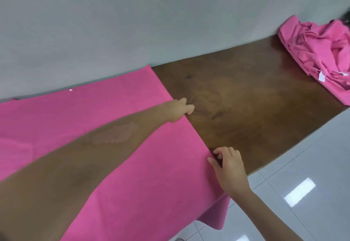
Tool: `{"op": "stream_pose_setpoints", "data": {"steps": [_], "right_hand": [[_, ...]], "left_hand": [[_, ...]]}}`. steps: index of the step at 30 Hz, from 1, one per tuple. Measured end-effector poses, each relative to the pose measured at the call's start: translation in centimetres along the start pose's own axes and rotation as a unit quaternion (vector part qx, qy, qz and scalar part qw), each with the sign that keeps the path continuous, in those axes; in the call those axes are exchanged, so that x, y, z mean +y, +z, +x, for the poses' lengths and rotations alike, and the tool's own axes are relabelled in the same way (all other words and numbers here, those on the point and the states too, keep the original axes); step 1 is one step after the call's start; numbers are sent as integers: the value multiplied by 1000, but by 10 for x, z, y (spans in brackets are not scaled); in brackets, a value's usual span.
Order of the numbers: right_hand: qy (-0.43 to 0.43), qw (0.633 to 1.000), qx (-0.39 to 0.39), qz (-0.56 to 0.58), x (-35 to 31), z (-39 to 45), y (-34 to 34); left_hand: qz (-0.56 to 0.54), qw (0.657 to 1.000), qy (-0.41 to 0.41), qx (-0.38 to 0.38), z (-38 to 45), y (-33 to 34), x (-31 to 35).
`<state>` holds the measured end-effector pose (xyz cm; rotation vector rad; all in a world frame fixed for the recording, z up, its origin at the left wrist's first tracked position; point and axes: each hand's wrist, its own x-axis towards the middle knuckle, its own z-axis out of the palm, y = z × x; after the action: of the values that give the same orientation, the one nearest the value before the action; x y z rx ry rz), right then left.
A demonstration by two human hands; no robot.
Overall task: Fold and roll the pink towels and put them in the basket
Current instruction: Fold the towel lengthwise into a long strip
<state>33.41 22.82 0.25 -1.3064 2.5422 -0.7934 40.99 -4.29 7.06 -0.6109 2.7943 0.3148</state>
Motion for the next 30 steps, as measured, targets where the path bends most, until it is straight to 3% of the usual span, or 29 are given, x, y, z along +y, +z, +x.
{"op": "stream_pose_setpoints", "data": {"steps": [5, 7, 11, 16, 20, 23, 30], "right_hand": [[-17, 995, -75, -65, 13, -1, -16], [-22, 992, -97, -73, 19, -5, -22], [-37, 990, -126, -43, 28, -11, -32], [-17, 989, -93, 109, 31, -28, -37], [-7, 982, -79, 174, 20, -45, -35], [-26, 988, -71, 135, 19, -52, -34], [38, 993, -91, 58, 21, -80, -32]], "left_hand": [[224, 972, -30, -63, 21, -2, 23], [248, 965, -68, -56, 25, 3, 34], [197, 951, -234, -31, 29, 15, 42], [117, 945, -306, -23, 23, 13, 52], [51, 949, -309, 19, 19, 12, 43], [-12, 955, -292, 54, 12, 11, 34], [-121, 953, -252, 114, -9, 9, 10]]}}
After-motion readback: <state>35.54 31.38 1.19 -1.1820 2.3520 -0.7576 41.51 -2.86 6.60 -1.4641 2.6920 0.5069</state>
